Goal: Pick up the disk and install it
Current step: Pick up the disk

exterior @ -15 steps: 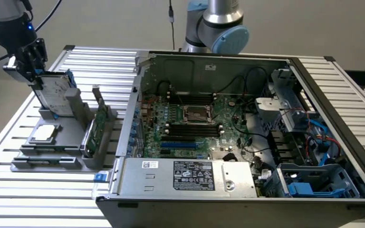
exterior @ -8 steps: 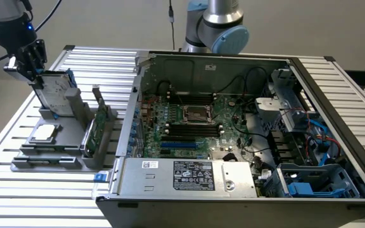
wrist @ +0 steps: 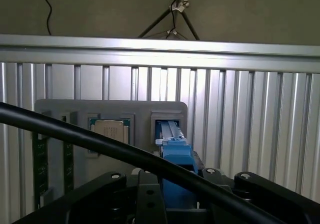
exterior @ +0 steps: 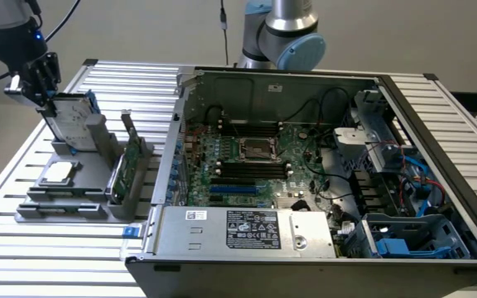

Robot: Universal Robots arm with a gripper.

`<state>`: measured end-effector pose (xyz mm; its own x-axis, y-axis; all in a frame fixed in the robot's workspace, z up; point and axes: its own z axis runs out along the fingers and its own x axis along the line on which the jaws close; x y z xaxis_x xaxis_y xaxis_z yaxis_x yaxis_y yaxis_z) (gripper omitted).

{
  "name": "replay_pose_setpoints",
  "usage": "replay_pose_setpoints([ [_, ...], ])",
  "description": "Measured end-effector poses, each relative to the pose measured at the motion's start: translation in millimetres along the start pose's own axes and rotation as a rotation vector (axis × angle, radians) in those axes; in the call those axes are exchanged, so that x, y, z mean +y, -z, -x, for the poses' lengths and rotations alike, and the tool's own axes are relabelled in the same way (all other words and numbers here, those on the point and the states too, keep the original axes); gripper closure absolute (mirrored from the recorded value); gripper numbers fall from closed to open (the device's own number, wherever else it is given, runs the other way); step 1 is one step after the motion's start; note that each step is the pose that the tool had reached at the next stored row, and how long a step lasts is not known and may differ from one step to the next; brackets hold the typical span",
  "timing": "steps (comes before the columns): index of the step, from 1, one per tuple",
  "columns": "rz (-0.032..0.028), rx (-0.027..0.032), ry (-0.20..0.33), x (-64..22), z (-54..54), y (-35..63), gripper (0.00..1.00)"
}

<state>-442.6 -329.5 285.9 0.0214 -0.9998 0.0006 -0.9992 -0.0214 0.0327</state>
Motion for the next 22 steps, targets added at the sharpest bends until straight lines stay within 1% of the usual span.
replay_pose_setpoints([
  [14,-0.0002,0.0,0.0,0.1,-0.8,0.8,0.67],
  [17,-0.0003,-0.0001,0.0,0.1,-0.8,3.8,0.67],
  [22,-0.0001,0.0,0.0,0.4,-0.8,13.0,0.67],
])
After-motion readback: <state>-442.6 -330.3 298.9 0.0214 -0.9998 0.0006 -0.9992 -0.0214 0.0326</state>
